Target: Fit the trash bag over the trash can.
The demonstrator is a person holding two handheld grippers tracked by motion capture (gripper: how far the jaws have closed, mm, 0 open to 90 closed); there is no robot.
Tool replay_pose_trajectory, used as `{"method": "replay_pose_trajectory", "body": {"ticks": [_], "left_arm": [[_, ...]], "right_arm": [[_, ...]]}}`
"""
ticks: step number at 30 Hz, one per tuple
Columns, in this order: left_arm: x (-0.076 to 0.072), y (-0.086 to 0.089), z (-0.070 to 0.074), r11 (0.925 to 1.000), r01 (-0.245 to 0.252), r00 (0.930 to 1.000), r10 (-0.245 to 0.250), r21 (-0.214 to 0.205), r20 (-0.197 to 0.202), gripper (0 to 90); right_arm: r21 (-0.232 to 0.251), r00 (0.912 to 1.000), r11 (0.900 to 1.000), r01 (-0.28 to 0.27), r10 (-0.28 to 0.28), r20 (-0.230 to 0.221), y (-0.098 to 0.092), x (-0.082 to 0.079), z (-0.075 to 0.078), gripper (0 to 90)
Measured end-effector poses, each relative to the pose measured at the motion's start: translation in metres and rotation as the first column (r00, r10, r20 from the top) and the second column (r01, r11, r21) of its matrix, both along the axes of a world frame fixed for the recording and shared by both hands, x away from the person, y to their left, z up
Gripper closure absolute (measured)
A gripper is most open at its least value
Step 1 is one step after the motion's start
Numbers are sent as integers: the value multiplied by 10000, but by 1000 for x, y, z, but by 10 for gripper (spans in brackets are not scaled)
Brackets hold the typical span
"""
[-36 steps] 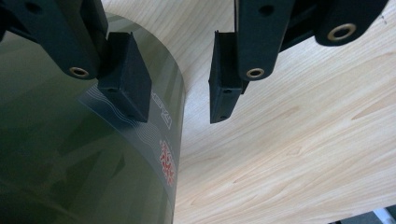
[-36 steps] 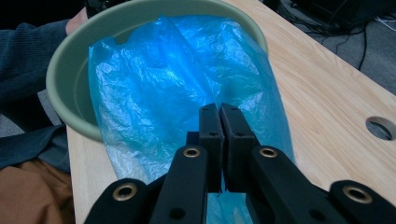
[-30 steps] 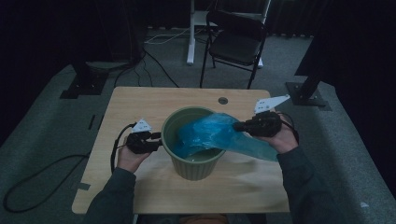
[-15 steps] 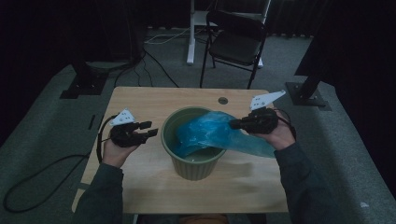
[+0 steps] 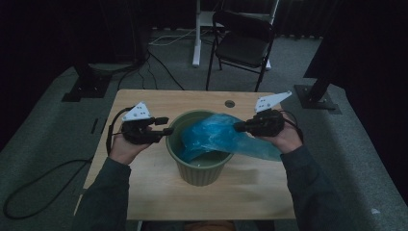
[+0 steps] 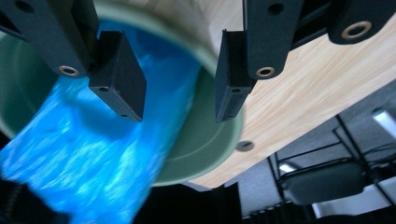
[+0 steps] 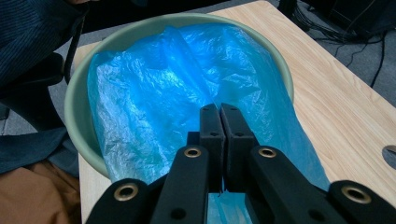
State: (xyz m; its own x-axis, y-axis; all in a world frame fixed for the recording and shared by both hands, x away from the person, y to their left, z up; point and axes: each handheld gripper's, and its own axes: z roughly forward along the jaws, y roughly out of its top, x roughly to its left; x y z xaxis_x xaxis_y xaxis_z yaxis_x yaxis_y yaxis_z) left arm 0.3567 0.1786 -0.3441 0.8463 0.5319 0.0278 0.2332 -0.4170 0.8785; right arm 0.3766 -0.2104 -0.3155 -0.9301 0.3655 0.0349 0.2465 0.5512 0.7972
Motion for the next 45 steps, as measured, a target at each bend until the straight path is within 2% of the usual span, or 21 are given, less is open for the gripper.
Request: {"method": "replay_pose_trajectory", "body": {"ticks": [1, 6, 7, 8, 11, 18, 20, 29, 35, 39, 41, 45], "left_arm": [[0, -9, 4, 9995, 210, 9997, -212, 250, 84, 534], [2, -24, 11, 9973, 622, 9980, -625, 379, 64, 532], [2, -32, 14, 9951, 883, 9960, -888, 449, 82, 532], [2, -32, 14, 9951, 883, 9960, -888, 449, 82, 532], [2, -46, 17, 9903, 1263, 9919, -1268, 588, 57, 532], [6, -75, 16, 9804, 1513, 9884, -1520, 1266, -38, 542], [8, -78, 15, 9789, 1560, 9877, -1560, 1318, -104, 552], [10, -78, 15, 9822, 1474, 9891, -1472, 1166, -105, 566], [10, -84, 14, 9796, 1545, 9879, -1553, 1287, -38, 590], [9, -90, 12, 9775, 1484, 9886, -1503, 1500, 14, 664], [8, -91, 11, 9767, 1474, 9887, -1499, 1561, 42, 735], [7, -89, 8, 9798, 1358, 9902, -1390, 1467, 117, 869]], "right_arm": [[-13, 10000, 10000, -52, 52, -6, 3, 0, 1, 888], [-80, 9999, 9998, -167, 167, -4, 10, 1, 0, 888], [-147, 9998, 9997, -215, 215, -37, 14, 2, -1, 888], [-147, 9998, 9997, -215, 215, -37, 14, 2, -1, 888], [-152, 9996, 9995, -281, 281, -50, 19, 3, -2, 888], [-116, 9984, 9984, -557, 558, 89, 29, 0, 4, 888], [-133, 9979, 9980, -621, 623, 159, 31, 0, 5, 888], [-84, 9975, 9975, -700, 701, 135, 34, 0, 6, 888], [-2, 9969, 9970, -778, 778, 140, 39, 0, 6, 888], [63, 9958, 9959, -902, 901, 169, 43, 0, 7, 888], [70, 9952, 9953, -969, 968, 168, 45, -1, 7, 888], [21, 9947, 9949, -1007, 1007, 189, 45, -2, 8, 864]]}}
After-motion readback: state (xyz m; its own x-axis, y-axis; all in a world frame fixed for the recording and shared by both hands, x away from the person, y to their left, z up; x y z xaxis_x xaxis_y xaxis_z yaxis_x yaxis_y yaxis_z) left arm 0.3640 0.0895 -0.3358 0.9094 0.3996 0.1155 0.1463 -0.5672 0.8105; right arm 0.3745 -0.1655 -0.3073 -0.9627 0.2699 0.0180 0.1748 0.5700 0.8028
